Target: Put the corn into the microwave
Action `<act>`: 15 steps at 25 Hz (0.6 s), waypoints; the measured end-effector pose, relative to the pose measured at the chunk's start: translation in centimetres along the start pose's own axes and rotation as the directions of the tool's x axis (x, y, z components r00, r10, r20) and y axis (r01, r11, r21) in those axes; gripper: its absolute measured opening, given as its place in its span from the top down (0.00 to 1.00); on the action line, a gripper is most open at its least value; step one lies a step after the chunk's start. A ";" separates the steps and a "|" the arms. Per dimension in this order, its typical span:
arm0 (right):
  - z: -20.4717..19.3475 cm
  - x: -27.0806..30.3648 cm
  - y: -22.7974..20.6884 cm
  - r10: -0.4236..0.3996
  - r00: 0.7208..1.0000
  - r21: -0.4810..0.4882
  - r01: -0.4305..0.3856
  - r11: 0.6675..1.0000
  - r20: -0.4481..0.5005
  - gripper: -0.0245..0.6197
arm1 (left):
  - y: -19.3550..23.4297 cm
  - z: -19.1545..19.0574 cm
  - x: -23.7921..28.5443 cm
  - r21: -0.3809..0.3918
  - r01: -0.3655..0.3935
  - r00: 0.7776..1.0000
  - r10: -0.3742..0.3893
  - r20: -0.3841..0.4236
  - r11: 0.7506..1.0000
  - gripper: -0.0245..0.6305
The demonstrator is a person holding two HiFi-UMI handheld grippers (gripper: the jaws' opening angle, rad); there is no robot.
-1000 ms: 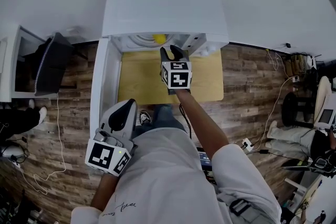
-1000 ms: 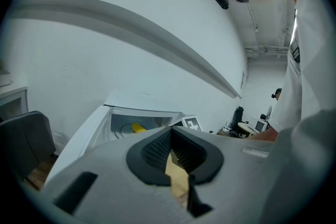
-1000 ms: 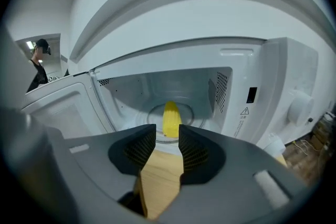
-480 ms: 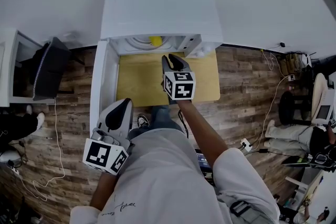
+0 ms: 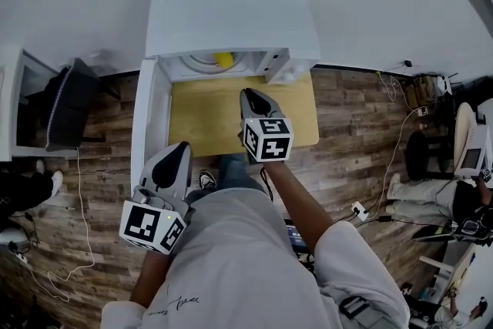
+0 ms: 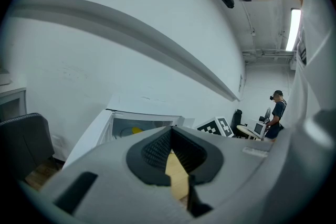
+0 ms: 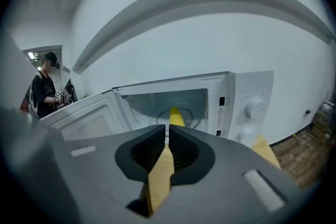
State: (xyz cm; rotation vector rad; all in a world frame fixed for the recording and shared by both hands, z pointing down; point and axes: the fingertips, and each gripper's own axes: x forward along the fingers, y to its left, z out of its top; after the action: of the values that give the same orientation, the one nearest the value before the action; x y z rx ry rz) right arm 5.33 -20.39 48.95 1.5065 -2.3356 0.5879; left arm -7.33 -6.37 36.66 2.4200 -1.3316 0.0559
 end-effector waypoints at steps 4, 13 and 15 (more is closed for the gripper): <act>-0.3 -1.4 0.5 0.009 1.000 0.018 -0.008 1.000 -0.004 0.93 | 0.2 0.1 -0.5 -0.004 0.001 1.000 -0.001 0.007 1.000 0.98; -0.1 -4.5 1.8 0.040 0.999 0.031 -0.041 0.999 0.011 0.94 | -0.1 -0.6 -1.3 -0.021 0.002 1.000 -0.002 0.012 1.000 0.98; -0.3 -5.2 2.1 0.049 0.999 0.027 -0.049 0.998 0.009 0.94 | 0.1 -0.8 -1.6 -0.021 -0.005 1.000 0.005 0.011 1.000 0.98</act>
State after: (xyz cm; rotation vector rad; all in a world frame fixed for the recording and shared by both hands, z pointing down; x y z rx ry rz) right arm 5.53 -15.32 46.46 1.4693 -2.3866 0.6287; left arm -8.18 -4.83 37.11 2.4028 -1.3361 0.0299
